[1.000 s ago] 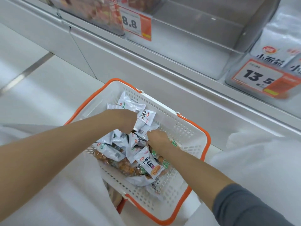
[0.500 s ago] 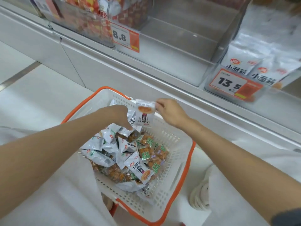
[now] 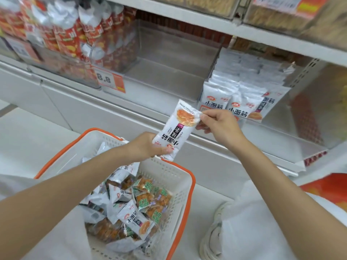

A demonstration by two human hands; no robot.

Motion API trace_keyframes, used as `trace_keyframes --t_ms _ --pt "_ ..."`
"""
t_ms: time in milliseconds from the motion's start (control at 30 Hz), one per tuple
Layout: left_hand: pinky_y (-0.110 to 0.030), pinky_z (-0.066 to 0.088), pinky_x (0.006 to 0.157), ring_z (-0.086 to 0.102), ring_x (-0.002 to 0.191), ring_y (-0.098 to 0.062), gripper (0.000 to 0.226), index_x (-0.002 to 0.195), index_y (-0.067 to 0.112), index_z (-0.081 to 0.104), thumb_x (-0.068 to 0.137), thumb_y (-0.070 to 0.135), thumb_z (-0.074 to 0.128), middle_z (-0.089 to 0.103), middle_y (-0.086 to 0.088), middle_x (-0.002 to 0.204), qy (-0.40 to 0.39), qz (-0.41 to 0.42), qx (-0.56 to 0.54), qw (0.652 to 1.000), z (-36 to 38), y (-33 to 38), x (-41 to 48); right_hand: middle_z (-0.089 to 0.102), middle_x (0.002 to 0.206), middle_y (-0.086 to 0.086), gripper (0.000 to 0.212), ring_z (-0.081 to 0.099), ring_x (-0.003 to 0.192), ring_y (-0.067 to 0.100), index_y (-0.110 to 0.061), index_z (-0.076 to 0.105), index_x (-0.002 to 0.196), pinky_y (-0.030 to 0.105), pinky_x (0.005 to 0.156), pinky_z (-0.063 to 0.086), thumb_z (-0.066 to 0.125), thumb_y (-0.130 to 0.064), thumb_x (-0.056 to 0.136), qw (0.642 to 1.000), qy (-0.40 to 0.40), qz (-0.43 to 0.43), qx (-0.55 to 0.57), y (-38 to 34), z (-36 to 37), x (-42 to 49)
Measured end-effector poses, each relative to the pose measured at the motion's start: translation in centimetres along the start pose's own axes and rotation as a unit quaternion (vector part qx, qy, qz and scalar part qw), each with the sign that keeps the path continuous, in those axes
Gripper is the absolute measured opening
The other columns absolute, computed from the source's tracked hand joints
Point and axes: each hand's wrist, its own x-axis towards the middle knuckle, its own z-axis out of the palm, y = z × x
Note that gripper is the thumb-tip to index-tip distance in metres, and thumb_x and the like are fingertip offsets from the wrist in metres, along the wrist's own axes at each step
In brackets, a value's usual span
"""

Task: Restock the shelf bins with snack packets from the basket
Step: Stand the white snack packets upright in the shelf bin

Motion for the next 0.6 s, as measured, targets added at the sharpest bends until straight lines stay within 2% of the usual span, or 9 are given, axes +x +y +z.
trace_keyframes --t_ms 67,133,200,233,333,367,467,533,600 --pt "-0.014 0.037 0.05 0.05 0.052 -0.004 0.009 0.083 0.02 0.076 0.079 0.028 0.078 0.068 0.007 0.067 0.036 -0.005 -0.018 0.999 -1.4 0.4 0.0 0.074 0.08 0.004 0.021 0.069 0.073 0.009 -0.006 0.072 0.088 0.023 0.068 0.052 0.053 -0.006 0.097 0.999 -0.035 0.022 0.016 0.1 -1.8 -0.6" --pt "-0.018 0.031 0.052 0.042 0.056 -0.01 0.01 0.083 0.021 0.079 0.078 0.03 0.077 0.067 0.003 0.068 0.071 0.001 -0.037 0.997 -2.7 0.8 -0.1 0.076 0.084 0.006 0.015 0.069 0.081 0.012 0.0 0.072 0.089 0.028 0.078 0.054 0.061 -0.008 0.093 0.99 -0.134 0.049 -0.016 0.4 -4.0 -1.2" --pt "-0.02 0.03 0.056 0.041 0.062 -0.011 0.008 0.081 0.021 0.079 0.08 0.029 0.076 0.066 0.001 0.072 0.077 0.034 -0.027 0.996 -3.5 1.9 -0.2 0.076 0.093 0.007 0.01 0.069 0.088 0.015 -0.002 0.072 0.095 0.031 0.085 0.054 0.068 -0.008 0.089 0.968 -0.234 0.071 -0.051 0.9 -5.7 -2.0" --pt "-0.021 0.033 0.059 0.044 0.063 -0.01 0.01 0.079 0.017 0.078 0.08 0.027 0.076 0.067 0.001 0.073 0.076 0.056 -0.012 0.995 -3.7 2.9 -0.1 0.075 0.099 0.008 0.014 0.069 0.093 0.015 -0.007 0.071 0.101 0.032 0.089 0.053 0.071 -0.009 0.086 0.966 -0.244 0.072 -0.048 1.2 -6.2 -2.3" --pt "-0.022 0.034 0.058 0.042 0.062 -0.007 0.02 0.067 0.013 0.063 0.084 0.016 0.073 0.053 0.004 0.063 0.047 0.157 0.069 0.984 -3.0 7.3 0.4 0.067 0.118 0.001 0.051 0.065 0.108 0.009 -0.024 0.06 0.123 0.027 0.098 0.05 0.08 -0.016 0.077 0.989 -0.147 0.019 -0.004 1.3 -6.3 -2.9" --pt "-0.023 0.036 0.055 0.042 0.061 -0.007 0.017 0.07 0.011 0.064 0.085 0.014 0.072 0.053 0.002 0.064 0.036 0.18 0.099 0.978 -2.5 9.0 0.8 0.067 0.119 0.0 0.055 0.064 0.108 0.009 -0.025 0.058 0.125 0.026 0.096 0.05 0.081 -0.017 0.076 0.991 -0.131 0.003 0.027 1.1 -6.1 -3.2" --pt "-0.024 0.041 0.06 0.048 0.062 -0.005 0.015 0.086 0.006 0.071 0.084 0.02 0.074 0.063 -0.005 0.071 0.037 0.238 0.162 0.957 -0.8 13.9 2.2 0.073 0.109 0.007 0.038 0.071 0.097 0.021 -0.011 0.063 0.119 0.029 0.084 0.057 0.073 -0.004 0.083 0.983 -0.131 -0.007 0.125 0.6 -5.9 -3.8" --pt "-0.025 0.041 0.06 0.049 0.062 -0.009 0.022 0.087 0.007 0.072 0.081 0.028 0.077 0.065 -0.012 0.074 0.054 0.268 0.158 0.949 0.5 16.3 2.9 0.076 0.098 0.0 0.022 0.073 0.091 0.016 -0.012 0.069 0.105 0.024 0.078 0.056 0.07 -0.002 0.086 0.991 -0.086 -0.029 0.098 0.3 -6.4 -4.0" --pt "-0.025 0.044 0.057 0.054 0.062 -0.014 0.03 0.088 0.003 0.071 0.079 0.031 0.078 0.066 -0.015 0.074 0.072 0.284 0.122 0.948 1.6 18.0 3.4 0.076 0.09 -0.011 0.018 0.072 0.087 0.007 -0.019 0.071 0.096 0.017 0.074 0.054 0.072 -0.006 0.085 0.996 -0.039 -0.038 0.076 0.1 -7.5 -3.9"
